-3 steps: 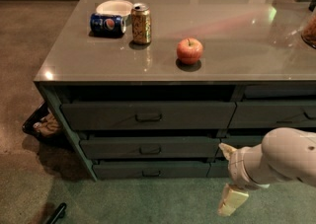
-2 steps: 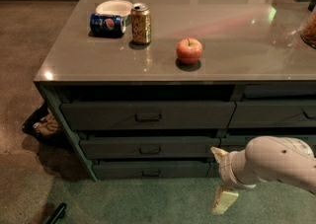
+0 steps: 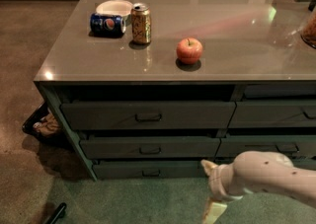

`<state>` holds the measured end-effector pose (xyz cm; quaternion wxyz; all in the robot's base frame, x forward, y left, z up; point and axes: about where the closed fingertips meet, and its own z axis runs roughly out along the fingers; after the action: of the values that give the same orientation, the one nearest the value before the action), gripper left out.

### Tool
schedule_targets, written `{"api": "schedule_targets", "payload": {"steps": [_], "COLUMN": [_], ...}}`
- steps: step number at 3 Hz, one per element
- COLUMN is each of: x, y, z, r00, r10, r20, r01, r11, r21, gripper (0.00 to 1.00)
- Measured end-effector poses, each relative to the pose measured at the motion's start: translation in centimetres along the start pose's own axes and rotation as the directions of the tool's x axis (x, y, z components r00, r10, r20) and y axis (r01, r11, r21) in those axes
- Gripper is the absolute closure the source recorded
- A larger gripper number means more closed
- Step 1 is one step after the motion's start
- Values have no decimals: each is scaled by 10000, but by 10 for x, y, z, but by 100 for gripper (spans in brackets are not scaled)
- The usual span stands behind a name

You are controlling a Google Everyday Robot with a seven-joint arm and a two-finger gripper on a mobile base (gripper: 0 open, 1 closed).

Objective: Open bottom drawer

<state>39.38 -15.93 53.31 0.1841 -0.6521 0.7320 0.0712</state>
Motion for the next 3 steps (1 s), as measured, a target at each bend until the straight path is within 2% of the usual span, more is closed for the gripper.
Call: {"api": "schedule_targets", "payload": {"steps": [1, 2, 3], "x": [-12, 15, 35], "y": [35, 57, 50], "z": [83, 93, 107], "r00": [9994, 9991, 9802], "r10": [-180, -75, 1834], "r20": [298, -421, -750], "r01": [193, 62, -1828], "r11": [9988, 9995, 9830], "r21": [-455, -313, 145], "gripper": [0, 0, 0]}}
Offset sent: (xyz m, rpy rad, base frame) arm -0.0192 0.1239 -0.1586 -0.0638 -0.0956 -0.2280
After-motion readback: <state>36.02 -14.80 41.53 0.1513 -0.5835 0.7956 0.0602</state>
